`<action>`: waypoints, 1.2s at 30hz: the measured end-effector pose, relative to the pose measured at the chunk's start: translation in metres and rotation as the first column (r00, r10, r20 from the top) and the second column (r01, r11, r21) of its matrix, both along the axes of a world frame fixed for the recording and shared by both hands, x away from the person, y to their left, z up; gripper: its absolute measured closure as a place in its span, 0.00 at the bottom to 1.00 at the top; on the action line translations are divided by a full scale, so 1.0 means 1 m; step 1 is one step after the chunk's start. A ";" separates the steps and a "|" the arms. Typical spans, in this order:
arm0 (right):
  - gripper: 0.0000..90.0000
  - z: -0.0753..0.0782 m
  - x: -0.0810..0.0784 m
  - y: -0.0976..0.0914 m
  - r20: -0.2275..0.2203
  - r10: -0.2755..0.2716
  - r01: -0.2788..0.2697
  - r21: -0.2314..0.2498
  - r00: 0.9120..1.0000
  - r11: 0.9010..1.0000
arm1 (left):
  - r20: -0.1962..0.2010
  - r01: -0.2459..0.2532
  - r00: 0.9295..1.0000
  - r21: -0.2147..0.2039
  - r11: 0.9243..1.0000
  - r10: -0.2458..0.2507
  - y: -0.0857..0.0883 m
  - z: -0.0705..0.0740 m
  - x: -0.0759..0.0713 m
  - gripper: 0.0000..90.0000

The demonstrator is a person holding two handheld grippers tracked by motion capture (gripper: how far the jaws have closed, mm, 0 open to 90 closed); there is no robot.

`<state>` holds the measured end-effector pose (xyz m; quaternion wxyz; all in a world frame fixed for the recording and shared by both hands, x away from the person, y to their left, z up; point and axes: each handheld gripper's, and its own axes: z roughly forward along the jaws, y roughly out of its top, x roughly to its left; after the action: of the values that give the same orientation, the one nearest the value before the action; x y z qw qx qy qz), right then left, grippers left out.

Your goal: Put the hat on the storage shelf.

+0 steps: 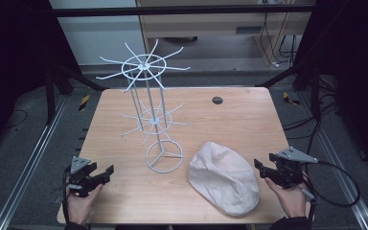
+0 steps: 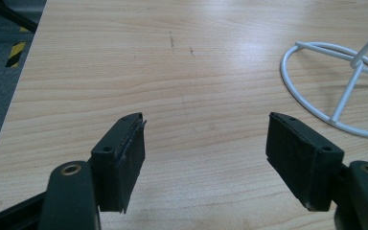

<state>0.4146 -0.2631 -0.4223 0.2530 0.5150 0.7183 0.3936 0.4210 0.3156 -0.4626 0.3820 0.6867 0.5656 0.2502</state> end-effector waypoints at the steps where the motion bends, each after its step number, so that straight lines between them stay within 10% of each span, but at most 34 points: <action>1: 0.43 0.002 0.000 0.002 0.000 0.010 -0.010 -0.008 1.000 1.000 | 0.001 0.001 1.000 0.004 1.000 -0.001 0.000 0.000 0.000 0.33; 36: 0.49 0.037 -0.015 0.048 -0.066 0.223 -0.226 -0.052 0.973 0.973 | -0.014 0.005 1.000 0.030 1.000 -0.005 -0.001 -0.001 0.002 0.32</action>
<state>0.3994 -0.2148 -0.3857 0.2003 0.4344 0.7904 0.3827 0.4233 0.3150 -0.4638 0.3684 0.6955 0.5626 0.2531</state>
